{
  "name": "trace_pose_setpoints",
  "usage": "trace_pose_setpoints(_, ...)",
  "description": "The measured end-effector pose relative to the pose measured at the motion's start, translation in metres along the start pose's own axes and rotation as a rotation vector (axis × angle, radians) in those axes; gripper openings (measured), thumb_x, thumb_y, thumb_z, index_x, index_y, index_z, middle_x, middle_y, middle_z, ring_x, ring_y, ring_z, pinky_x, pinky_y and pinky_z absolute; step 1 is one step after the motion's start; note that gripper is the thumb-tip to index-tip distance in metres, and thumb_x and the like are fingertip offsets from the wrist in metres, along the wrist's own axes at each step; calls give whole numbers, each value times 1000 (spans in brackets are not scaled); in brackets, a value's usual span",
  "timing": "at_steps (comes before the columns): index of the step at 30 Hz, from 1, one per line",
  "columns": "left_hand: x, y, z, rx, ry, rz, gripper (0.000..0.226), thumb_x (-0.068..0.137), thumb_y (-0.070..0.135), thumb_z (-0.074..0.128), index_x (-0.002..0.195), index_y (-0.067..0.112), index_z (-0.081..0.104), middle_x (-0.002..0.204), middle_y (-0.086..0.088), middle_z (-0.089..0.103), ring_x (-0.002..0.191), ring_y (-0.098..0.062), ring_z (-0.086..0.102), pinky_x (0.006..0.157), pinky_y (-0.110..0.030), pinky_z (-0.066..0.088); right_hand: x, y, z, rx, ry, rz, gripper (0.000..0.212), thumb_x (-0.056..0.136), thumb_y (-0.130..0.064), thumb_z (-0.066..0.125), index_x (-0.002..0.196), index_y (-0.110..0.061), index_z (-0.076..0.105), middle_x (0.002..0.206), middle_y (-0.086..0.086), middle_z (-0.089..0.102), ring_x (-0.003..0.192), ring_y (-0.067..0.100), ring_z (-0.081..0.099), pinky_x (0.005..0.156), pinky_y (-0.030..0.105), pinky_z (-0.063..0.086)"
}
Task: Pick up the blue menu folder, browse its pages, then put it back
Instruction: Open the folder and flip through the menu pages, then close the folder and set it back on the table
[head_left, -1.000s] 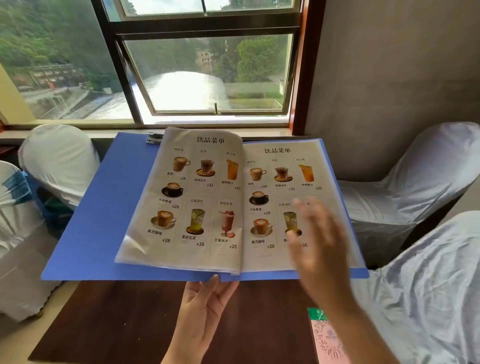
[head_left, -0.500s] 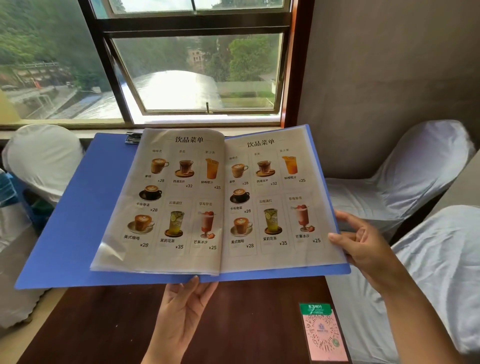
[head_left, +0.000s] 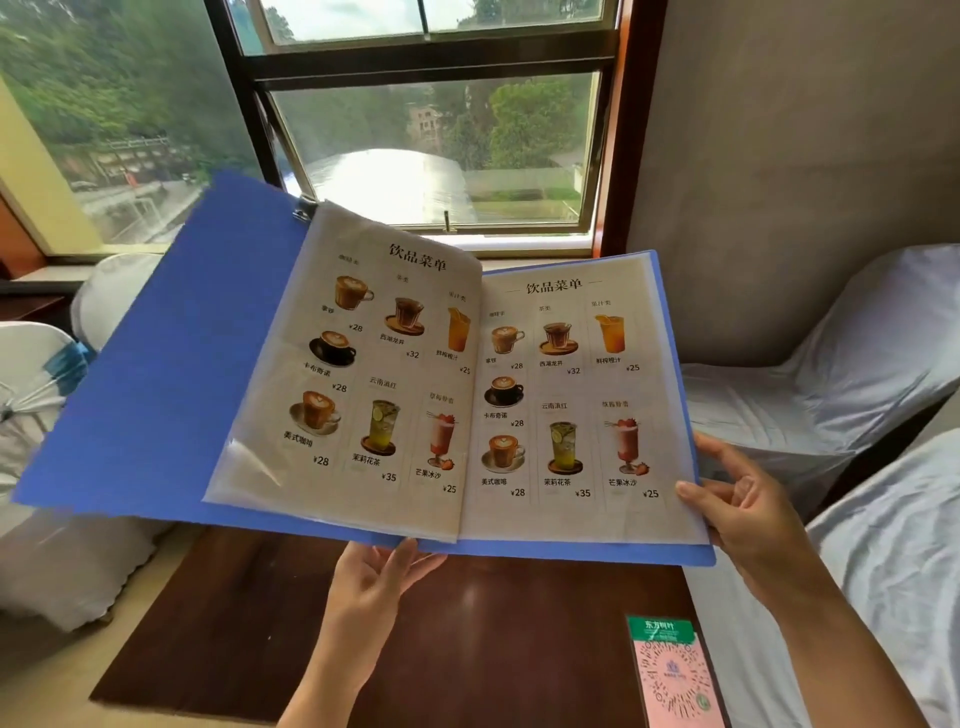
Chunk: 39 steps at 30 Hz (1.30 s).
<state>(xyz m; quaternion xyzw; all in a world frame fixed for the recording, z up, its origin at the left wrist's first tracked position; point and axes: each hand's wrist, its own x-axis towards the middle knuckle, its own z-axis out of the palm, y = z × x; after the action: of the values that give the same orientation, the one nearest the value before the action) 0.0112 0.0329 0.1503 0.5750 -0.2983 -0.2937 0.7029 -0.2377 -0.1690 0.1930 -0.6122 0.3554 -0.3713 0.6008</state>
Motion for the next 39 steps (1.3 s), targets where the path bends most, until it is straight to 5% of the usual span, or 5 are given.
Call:
trace_pose_setpoints(3,-3,2,-1,89,-80,-2,33,89,0,52,115,20,51,116,-14,66,97,-25,69,86,-40,56,-1,1,1,10,26,-28,42,80,-12,60,111,-39,51,88,-2,74,83,17,72,56,33,61)
trace_pose_setpoints(7,4,14,-7,-373,-174,-133,33,89,12,44,119,7,55,118,-18,67,104,-33,65,87,-49,54,-4,0,0,40,-21,-62,46,74,-20,61,116,-37,52,92,-5,75,89,18,71,59,36,61)
trace_pose_setpoints(12,16,15,0,-214,-180,-196,31,85,22,47,100,15,73,94,-9,76,82,-21,72,65,-29,59,-6,-6,2,89,-92,-86,46,74,-18,61,114,-39,56,97,-1,75,90,20,71,60,33,60)
trace_pose_setpoints(21,7,-10,16,-234,-80,-132,33,75,12,62,107,10,68,100,-11,75,88,-22,71,65,-26,58,-11,-16,0,45,-201,0,45,84,-47,43,126,-32,51,111,-6,71,101,16,67,67,26,57)
trace_pose_setpoints(39,18,-65,-13,34,-71,-408,21,90,15,53,110,11,58,99,-5,74,87,-20,71,64,-27,58,-12,74,14,-378,-11,204,19,81,-10,69,90,-23,57,92,-1,71,74,8,68,54,18,54)
